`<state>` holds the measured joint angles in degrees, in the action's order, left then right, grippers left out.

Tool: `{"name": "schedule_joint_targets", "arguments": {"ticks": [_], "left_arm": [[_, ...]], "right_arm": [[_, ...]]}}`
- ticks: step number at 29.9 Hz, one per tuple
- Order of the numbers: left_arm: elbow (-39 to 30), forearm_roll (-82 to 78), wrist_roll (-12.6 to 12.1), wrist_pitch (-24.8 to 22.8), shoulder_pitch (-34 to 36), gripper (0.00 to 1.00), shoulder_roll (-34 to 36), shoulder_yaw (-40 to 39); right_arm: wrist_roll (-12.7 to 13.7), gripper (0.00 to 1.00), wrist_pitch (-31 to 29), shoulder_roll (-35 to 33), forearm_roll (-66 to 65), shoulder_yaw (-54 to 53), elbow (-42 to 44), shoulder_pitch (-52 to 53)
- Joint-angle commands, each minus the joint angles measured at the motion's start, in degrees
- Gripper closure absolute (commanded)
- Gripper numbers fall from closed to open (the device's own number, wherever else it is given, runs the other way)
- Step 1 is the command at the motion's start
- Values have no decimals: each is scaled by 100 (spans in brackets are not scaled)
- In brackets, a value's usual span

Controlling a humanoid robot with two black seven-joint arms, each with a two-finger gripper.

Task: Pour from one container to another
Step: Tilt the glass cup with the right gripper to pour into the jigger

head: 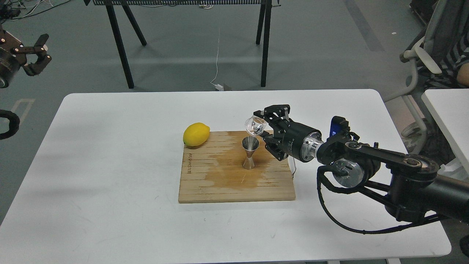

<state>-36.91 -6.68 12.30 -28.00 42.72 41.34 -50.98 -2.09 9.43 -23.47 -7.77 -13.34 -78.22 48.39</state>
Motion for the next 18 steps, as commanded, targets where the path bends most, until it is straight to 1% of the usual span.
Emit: {"name": "schedule_joint_targets", "arguments": {"ticks": [1, 18], "left_arm": [[0, 0, -8, 0, 8, 0, 40, 0], [0, 0, 1, 0, 8, 0, 75, 0]], "right_arm": [[7, 86, 15, 0, -190, 129, 17, 30], [7, 86, 6, -44, -427, 472, 17, 372]]}}
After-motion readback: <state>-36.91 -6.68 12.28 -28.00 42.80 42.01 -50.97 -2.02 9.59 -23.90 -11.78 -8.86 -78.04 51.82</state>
